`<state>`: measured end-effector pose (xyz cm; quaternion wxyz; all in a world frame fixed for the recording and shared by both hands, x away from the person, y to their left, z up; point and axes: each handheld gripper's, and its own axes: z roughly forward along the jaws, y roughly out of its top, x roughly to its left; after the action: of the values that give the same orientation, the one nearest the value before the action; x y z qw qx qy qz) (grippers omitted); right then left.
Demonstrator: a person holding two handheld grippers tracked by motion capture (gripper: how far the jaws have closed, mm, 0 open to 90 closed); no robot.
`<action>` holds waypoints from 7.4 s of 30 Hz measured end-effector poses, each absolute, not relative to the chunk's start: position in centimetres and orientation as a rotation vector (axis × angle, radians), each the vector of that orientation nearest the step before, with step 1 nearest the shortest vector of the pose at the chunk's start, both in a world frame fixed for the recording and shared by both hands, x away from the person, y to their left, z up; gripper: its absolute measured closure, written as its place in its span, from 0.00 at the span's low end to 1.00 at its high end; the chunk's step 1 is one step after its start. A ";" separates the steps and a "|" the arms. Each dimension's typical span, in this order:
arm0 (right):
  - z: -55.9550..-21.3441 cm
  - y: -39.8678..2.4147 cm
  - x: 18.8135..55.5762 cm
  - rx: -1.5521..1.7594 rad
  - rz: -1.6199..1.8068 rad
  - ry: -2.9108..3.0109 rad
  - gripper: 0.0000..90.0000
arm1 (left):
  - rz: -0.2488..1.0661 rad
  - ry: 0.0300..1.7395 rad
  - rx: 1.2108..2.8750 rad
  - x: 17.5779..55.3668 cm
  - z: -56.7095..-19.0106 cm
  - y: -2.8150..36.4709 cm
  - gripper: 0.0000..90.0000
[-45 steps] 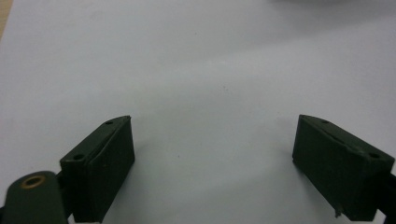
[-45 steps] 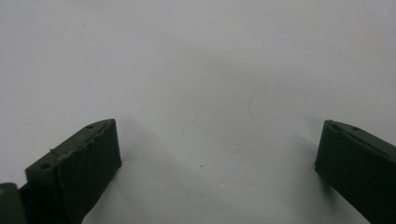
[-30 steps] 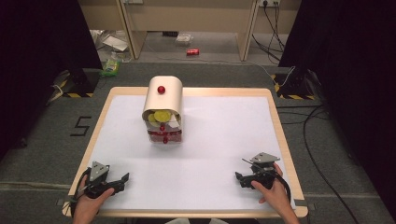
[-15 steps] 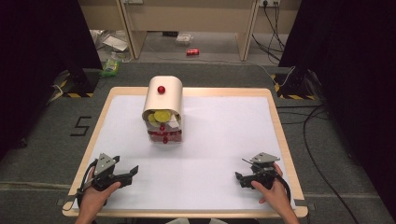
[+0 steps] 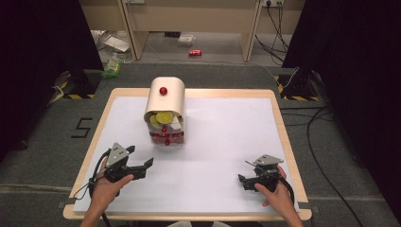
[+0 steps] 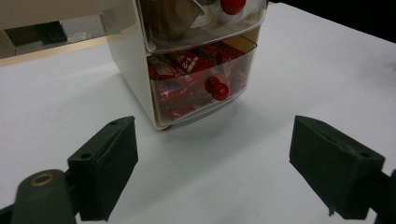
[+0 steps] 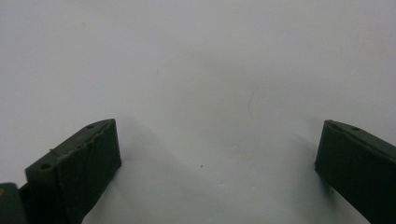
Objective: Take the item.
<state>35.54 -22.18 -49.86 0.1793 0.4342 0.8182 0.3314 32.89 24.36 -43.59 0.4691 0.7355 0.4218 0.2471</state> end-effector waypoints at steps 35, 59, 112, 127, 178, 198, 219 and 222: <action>-49.9 -22.2 35.5 1.228 0.937 2.313 0.01 | 0.673 0.840 1.871 36.0 -36.5 20.0 0.17; -49.9 -22.2 35.5 1.227 0.937 2.313 0.01 | 0.690 0.864 1.925 40.0 -36.3 18.6 0.17; -49.9 -22.2 35.5 1.225 0.937 2.312 0.01 | 0.689 0.851 1.952 36.0 -38.1 18.7 0.18; -49.9 -22.2 35.5 1.226 0.938 2.312 0.01 | 0.683 0.848 1.947 34.9 -38.4 18.7 0.19; -49.9 -22.2 35.5 1.227 0.937 2.312 0.01 | 0.647 0.848 1.950 32.6 -39.1 18.9 0.20; -49.9 -22.2 35.5 1.227 0.937 2.312 0.01 | 0.650 0.889 1.919 34.7 -37.1 19.6 0.22; -49.9 -22.2 35.5 1.226 0.937 2.312 0.01 | 0.465 0.967 2.001 38.2 -36.9 18.8 0.33; -49.9 -22.2 35.5 1.223 0.936 2.312 0.01 | 0.437 0.991 2.006 38.6 -37.1 18.9 0.33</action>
<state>35.53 -22.17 -49.88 0.1806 0.4330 0.8186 0.3314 38.63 18.94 -37.08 0.4176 0.7995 0.3951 0.1741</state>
